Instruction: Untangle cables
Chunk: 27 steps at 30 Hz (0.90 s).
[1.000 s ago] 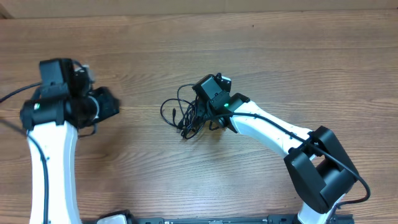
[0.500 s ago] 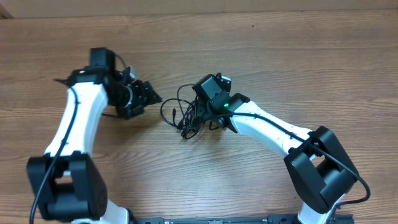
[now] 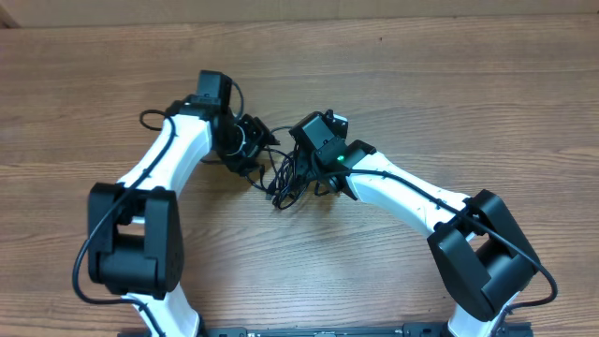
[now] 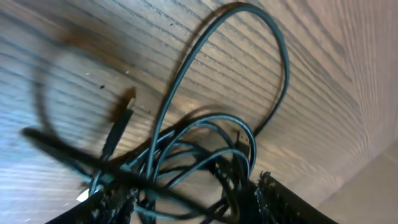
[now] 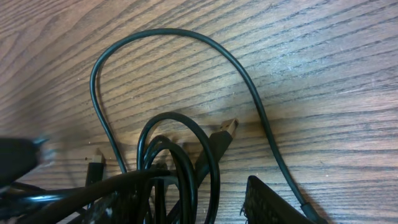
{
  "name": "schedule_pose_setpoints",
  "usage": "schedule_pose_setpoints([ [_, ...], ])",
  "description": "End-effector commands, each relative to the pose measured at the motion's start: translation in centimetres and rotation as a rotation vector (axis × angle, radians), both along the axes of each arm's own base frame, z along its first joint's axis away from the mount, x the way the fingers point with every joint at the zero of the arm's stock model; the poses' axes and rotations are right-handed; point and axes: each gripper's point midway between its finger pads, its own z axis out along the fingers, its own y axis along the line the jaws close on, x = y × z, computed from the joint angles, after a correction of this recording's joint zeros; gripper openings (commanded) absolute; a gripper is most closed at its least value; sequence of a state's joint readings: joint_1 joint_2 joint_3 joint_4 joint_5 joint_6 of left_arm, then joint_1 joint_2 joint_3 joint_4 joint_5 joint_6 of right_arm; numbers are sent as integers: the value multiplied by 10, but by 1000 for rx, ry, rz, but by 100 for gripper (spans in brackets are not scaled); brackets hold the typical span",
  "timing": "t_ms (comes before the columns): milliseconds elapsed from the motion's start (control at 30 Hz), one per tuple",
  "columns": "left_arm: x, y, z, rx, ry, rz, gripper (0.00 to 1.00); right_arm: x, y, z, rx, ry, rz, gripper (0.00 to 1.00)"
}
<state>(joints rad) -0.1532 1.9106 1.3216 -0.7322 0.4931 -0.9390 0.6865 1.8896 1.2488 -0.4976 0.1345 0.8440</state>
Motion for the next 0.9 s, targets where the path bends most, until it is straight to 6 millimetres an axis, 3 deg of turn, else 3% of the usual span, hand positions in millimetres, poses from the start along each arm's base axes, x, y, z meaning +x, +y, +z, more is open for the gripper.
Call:
schedule_pose_setpoints([
  [0,7,0,-8,20,26,60,58,2,-1,6,7,-14,-2,51],
  [33,7,-1,-10,21,29,59,48,2,-1,6,7,-14,-3,51],
  [133,8,-1,-14,21,30,58,5,2,-1,6,7,-15,-2,51],
  [233,8,1,-14,23,22,38,4,2,-1,6,6,-14,-2,50],
  [367,5,-8,-4,-62,-77,-159,4,-1,-3,4,-4,-2,-2,33],
  [600,7,-11,20,-213,-191,-276,4,-2,-5,3,-11,6,-3,27],
  [867,13,12,86,-188,-411,-305,4,-2,-5,3,-12,6,-3,26],
])
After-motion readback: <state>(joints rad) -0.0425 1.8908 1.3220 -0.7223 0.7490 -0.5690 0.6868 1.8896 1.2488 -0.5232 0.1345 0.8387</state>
